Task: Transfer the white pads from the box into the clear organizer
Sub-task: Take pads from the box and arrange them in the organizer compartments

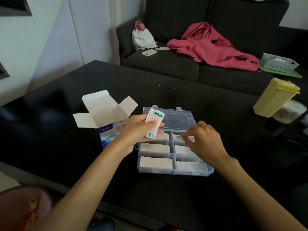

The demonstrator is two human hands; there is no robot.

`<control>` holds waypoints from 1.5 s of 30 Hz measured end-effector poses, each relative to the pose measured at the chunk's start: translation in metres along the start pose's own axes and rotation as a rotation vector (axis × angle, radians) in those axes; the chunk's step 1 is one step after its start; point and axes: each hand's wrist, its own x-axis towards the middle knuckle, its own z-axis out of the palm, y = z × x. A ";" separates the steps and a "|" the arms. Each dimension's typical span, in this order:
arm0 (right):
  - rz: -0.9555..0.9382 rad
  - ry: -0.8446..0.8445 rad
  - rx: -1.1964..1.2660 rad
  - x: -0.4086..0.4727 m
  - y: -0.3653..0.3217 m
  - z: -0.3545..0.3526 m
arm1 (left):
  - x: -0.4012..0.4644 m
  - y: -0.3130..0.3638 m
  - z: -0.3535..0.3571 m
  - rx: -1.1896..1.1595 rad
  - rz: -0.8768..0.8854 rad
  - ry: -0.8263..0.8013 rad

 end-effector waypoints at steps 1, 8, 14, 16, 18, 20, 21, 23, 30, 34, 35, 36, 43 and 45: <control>0.019 -0.019 0.042 -0.001 0.001 0.003 | 0.000 0.000 0.001 -0.004 -0.005 -0.007; 0.199 -0.099 0.383 -0.008 0.008 0.009 | 0.001 -0.001 0.003 -0.006 -0.022 -0.022; 0.227 -0.105 0.412 -0.007 0.013 0.007 | 0.004 -0.004 0.009 -0.083 -0.057 -0.037; 0.220 -0.095 0.438 -0.007 0.012 0.009 | 0.005 -0.005 0.012 -0.173 -0.090 -0.067; 0.216 -0.112 0.471 -0.008 0.014 0.013 | 0.005 -0.005 0.015 -0.248 -0.122 -0.091; 0.225 -0.108 0.461 -0.008 0.013 0.015 | 0.005 -0.006 0.017 -0.330 -0.155 -0.096; 0.241 -0.061 0.458 -0.008 0.012 0.014 | 0.006 -0.006 0.019 -0.366 -0.170 -0.103; 0.314 0.083 0.551 -0.006 0.004 0.006 | 0.005 -0.006 0.023 -0.372 -0.175 -0.109; 0.671 -0.242 1.191 0.007 -0.030 -0.020 | 0.007 -0.010 0.042 -0.164 -0.034 0.053; 0.698 -0.180 1.274 0.006 -0.029 -0.014 | 0.005 -0.010 0.046 -0.131 -0.007 0.037; 0.694 -0.130 1.249 0.006 -0.029 -0.013 | 0.005 -0.009 0.045 -0.140 -0.007 0.031; 0.681 -0.072 1.198 0.007 -0.028 -0.013 | 0.004 -0.008 0.045 -0.146 -0.006 0.026; 0.623 -0.117 1.154 0.013 -0.028 -0.024 | 0.003 -0.009 0.043 -0.049 0.066 0.088; 0.612 -0.174 1.165 0.014 -0.028 -0.027 | 0.004 -0.009 0.043 -0.057 0.063 0.095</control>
